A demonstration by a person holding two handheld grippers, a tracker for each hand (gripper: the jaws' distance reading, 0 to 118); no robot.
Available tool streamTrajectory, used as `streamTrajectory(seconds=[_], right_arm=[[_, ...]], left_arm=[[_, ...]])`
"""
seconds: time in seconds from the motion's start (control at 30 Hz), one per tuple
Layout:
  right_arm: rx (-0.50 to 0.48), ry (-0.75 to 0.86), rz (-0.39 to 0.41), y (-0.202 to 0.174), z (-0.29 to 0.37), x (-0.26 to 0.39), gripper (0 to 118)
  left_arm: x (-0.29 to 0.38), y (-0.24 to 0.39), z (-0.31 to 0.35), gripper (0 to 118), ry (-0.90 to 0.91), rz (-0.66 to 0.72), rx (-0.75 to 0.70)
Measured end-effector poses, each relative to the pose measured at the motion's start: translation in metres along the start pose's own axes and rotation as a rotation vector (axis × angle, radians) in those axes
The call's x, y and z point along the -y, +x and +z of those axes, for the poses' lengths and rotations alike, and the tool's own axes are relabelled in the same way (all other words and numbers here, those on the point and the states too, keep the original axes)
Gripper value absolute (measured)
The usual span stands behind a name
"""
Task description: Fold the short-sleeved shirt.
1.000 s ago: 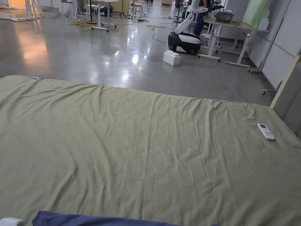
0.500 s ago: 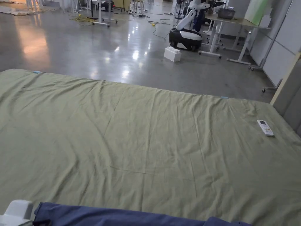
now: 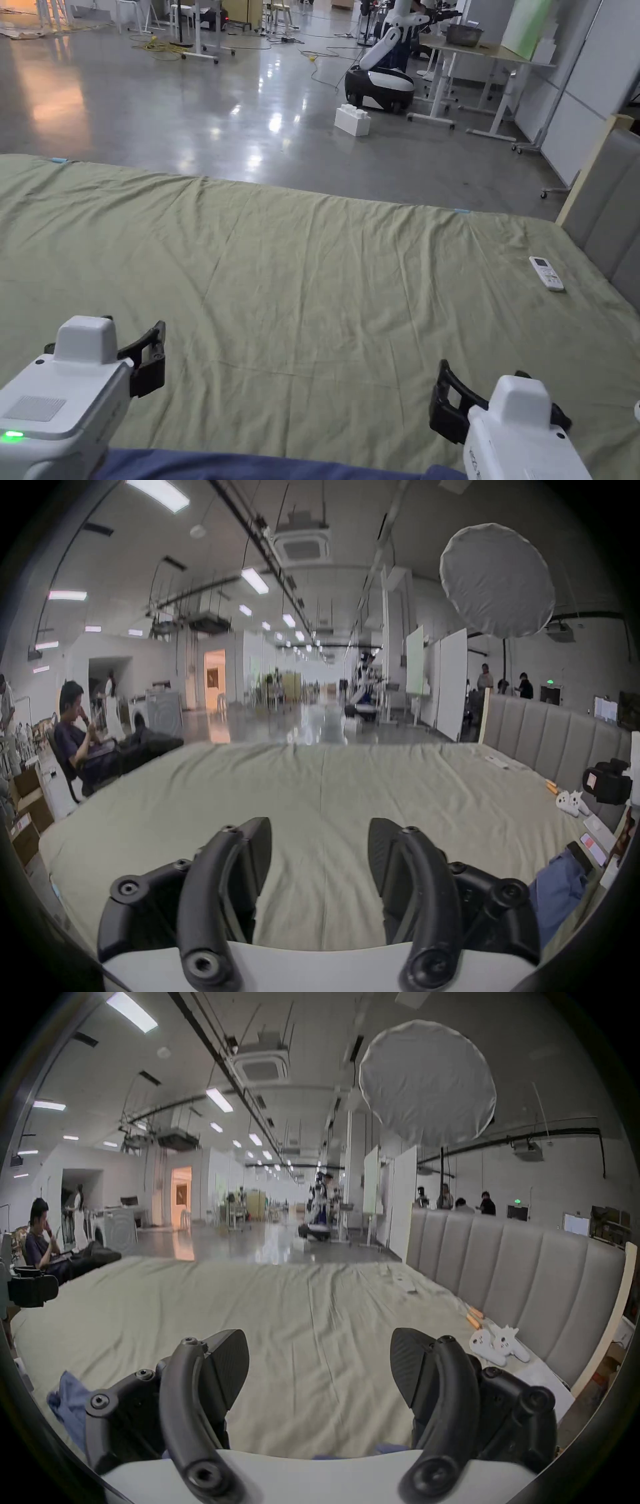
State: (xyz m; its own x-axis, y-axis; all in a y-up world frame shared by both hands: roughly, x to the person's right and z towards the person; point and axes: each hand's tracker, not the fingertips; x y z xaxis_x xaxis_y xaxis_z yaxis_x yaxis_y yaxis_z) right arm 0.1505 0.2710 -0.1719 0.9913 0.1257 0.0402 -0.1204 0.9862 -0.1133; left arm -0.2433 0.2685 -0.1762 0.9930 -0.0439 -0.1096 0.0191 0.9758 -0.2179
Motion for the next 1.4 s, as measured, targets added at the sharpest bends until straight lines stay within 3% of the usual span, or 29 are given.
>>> streamTrajectory(seconds=[0.07, 0.17, 0.2, 0.23, 0.37, 0.43, 0.5, 0.57, 0.6, 0.87, 1.17, 1.23, 1.27, 1.3, 1.33, 1.4], right_arm=[[-0.011, -0.033, -0.037, -0.006, -0.007, -0.001, 83], [-0.008, -0.007, -0.039, -0.015, -0.012, -0.003, 48], [-0.007, -0.001, -0.039, -0.016, -0.012, -0.003, 30], [-0.008, 0.012, -0.049, -0.017, -0.013, -0.003, 21], [-0.015, 0.033, -0.073, -0.017, -0.013, -0.006, 5], [0.001, 0.074, -0.022, -0.018, -0.014, -0.012, 1], [-0.019, 0.030, -0.076, -0.014, -0.015, -0.009, 1], [-0.017, 0.102, 0.024, -0.015, -0.014, -0.015, 1], [-0.018, 0.033, -0.039, -0.014, -0.014, -0.011, 1], [-0.034, 0.041, -0.001, -0.017, -0.015, -0.009, 1], [-0.068, -0.021, 0.022, -0.023, -0.020, 0.006, 1], [-0.075, -0.035, 0.027, -0.025, -0.022, 0.010, 1], [-0.079, -0.043, 0.031, -0.026, -0.022, 0.013, 1], [-0.084, -0.050, 0.034, -0.027, -0.023, 0.015, 1], [-0.089, -0.059, 0.037, -0.028, -0.024, 0.017, 1], [-0.093, -0.073, 0.044, -0.031, -0.024, 0.020, 1]], left_arm=[[-0.004, 0.009, 0.003, 49, 0.057, -0.026, -0.004], [-0.007, 0.018, 0.003, 22, 0.061, -0.016, -0.023], [-0.007, 0.018, 0.003, 17, 0.066, -0.008, -0.029], [-0.007, 0.017, 0.002, 14, 0.066, -0.001, -0.031], [-0.007, 0.014, 0.002, 0, 0.058, 0.004, -0.038], [-0.007, 0.014, 0.003, 0, 0.058, -0.008, -0.025], [-0.007, 0.011, 0.004, 0, 0.060, -0.023, -0.024], [-0.009, 0.010, 0.005, 0, 0.051, -0.016, -0.024], [-0.010, 0.007, 0.006, 0, 0.050, -0.010, -0.018], [-0.006, -0.032, 0.008, 0, -0.037, 0.026, 0.069], [0.030, -0.111, -0.002, 0, -0.458, 0.130, 0.246], [0.043, -0.126, -0.007, 14, -0.556, 0.184, 0.275], [0.050, -0.132, -0.009, 28, -0.598, 0.198, 0.282], [0.056, -0.135, -0.009, 53, -0.623, 0.207, 0.295], [0.063, -0.140, -0.010, 69, -0.631, 0.208, 0.283], [0.076, -0.151, -0.014, 85, -0.668, 0.247, 0.308]])
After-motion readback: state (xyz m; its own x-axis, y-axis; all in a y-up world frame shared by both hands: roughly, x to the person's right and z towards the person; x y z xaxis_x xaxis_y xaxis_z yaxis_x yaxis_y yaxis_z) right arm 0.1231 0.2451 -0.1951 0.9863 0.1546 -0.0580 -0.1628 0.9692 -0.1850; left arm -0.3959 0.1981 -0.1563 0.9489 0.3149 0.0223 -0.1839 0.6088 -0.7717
